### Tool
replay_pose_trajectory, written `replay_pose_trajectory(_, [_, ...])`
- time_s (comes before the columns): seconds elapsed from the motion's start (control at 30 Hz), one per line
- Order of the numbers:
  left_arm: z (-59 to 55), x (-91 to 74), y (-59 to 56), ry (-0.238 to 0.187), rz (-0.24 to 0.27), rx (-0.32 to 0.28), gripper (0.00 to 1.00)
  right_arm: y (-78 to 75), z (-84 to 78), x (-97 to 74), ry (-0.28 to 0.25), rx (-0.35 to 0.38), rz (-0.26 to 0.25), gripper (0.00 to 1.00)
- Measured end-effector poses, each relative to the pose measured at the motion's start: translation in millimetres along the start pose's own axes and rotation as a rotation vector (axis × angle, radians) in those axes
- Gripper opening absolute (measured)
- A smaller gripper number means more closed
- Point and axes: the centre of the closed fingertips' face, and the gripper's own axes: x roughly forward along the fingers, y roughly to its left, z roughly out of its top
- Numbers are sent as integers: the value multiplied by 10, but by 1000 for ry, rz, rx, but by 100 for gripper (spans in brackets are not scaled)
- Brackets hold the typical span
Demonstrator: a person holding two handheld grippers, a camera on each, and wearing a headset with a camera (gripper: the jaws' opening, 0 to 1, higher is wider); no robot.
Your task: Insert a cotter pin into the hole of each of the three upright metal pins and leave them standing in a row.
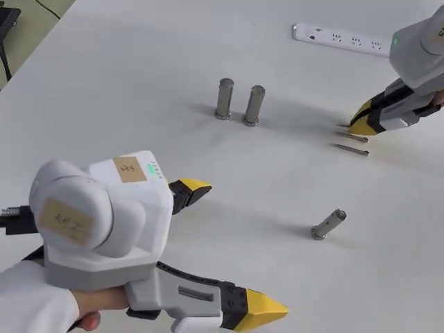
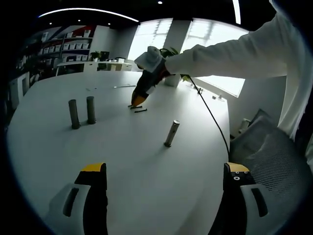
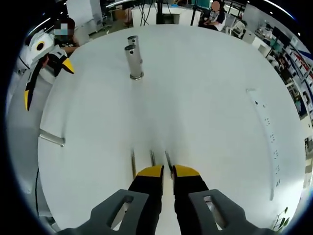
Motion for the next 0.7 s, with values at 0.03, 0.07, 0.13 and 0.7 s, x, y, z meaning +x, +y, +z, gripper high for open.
replay_pose_trajectory(0.03, [-4, 4, -2, 2, -2, -1, 99, 9, 0, -1, 9, -21, -2, 1])
replay_pose_trajectory(0.07, [-7, 9, -8, 4, -5, 1, 99, 14, 3, 4, 17, -29, -4, 0])
replay_pose_trajectory(0.13, [-2, 14, -24, 4, -12, 4, 99, 16, 2, 14, 29, -43, -6, 0])
replay_pose_trajectory(0.7, [109, 10, -83, -23, -23, -5, 96, -42, 5, 42, 128, -169, -60, 0])
